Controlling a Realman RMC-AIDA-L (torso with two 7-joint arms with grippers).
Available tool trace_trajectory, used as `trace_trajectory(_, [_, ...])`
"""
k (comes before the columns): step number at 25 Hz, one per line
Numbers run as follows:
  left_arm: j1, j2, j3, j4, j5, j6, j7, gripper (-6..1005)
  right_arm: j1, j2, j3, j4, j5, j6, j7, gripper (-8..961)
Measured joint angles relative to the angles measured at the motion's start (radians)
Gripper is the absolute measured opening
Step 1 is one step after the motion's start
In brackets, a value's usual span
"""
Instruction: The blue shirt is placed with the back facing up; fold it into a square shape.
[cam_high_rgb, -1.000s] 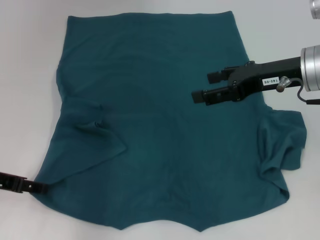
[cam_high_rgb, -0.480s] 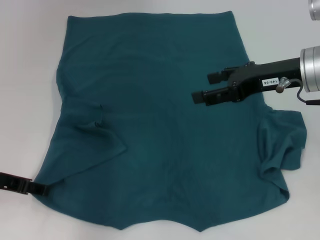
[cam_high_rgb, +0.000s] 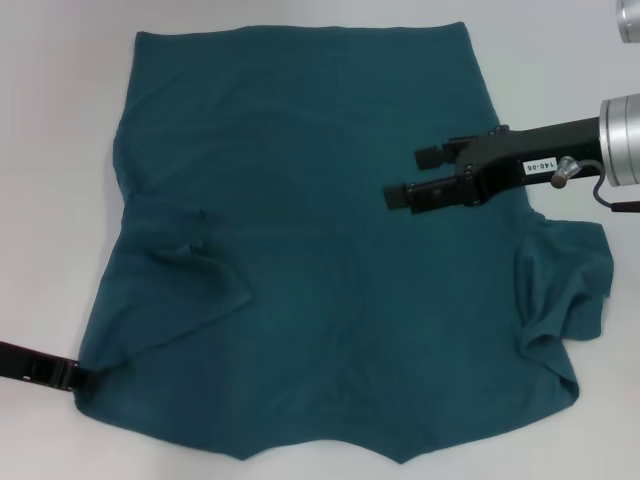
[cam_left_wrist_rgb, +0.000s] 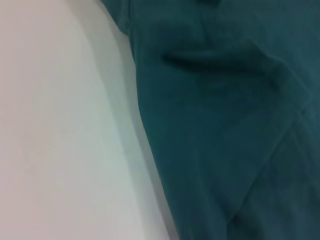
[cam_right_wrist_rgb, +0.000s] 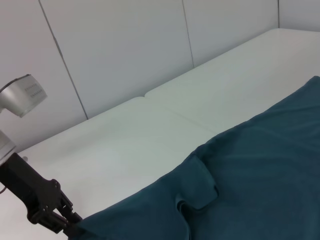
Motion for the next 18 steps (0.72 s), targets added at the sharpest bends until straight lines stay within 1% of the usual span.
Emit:
trace_trajectory(10, [-0.005,0.005,-0.004,-0.011,0.003,-0.009,-0.013,58,0.0,0.0,-0.001,0.0,0.0,0.001,0.0,912])
trace_trajectory(18, [0.008,0.016,-0.005,-0.012,0.004,-0.012,-0.015,61,0.001,0.002,-0.004,0.0,0.0,0.005,0.0,912])
